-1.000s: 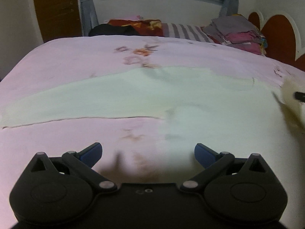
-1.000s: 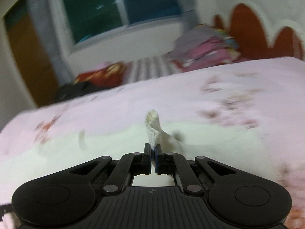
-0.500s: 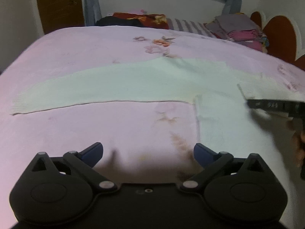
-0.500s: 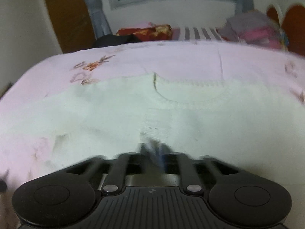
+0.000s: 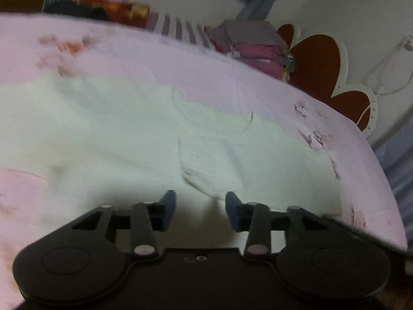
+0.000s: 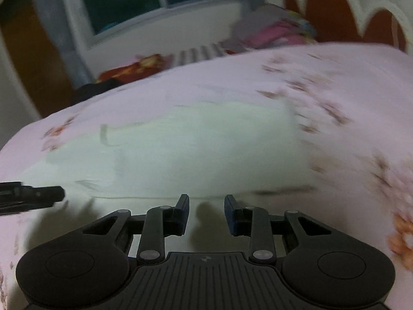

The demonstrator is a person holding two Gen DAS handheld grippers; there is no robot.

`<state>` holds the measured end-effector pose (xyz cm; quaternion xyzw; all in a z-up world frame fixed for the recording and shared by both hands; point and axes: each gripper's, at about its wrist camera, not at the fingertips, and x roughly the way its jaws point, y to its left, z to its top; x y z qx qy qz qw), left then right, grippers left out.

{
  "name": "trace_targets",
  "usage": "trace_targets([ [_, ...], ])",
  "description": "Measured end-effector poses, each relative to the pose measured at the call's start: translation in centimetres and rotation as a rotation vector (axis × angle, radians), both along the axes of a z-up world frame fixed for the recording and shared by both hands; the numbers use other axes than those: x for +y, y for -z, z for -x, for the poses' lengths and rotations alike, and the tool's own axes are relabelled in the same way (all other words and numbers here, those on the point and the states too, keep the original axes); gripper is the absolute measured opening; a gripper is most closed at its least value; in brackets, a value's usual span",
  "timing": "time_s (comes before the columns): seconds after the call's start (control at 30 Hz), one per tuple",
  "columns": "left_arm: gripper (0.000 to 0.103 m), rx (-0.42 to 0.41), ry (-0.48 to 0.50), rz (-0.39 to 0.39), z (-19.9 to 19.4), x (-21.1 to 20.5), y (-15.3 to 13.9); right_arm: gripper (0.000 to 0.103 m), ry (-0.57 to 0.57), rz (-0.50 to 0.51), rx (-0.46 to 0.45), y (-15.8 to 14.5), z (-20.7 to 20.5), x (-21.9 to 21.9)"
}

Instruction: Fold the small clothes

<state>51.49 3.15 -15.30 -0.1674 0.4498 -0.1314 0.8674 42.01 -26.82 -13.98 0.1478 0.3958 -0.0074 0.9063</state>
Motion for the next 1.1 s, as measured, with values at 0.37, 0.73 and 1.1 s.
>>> trace_targets([
  [0.37, 0.003, -0.042, -0.088, 0.021, -2.1, -0.3, 0.4, 0.031, 0.094, -0.108, 0.039, 1.6, 0.2, -5.7],
  [0.73, 0.003, -0.083, -0.194, -0.042, -0.3, 5.8, -0.7, 0.031, 0.057, -0.056, 0.033, 2.0, -1.5, -4.6],
  [1.1, 0.003, -0.074, -0.228, -0.050, 0.3, 8.3, 0.1, 0.026, 0.043, -0.004, 0.043, 2.0, -1.9, -4.2],
])
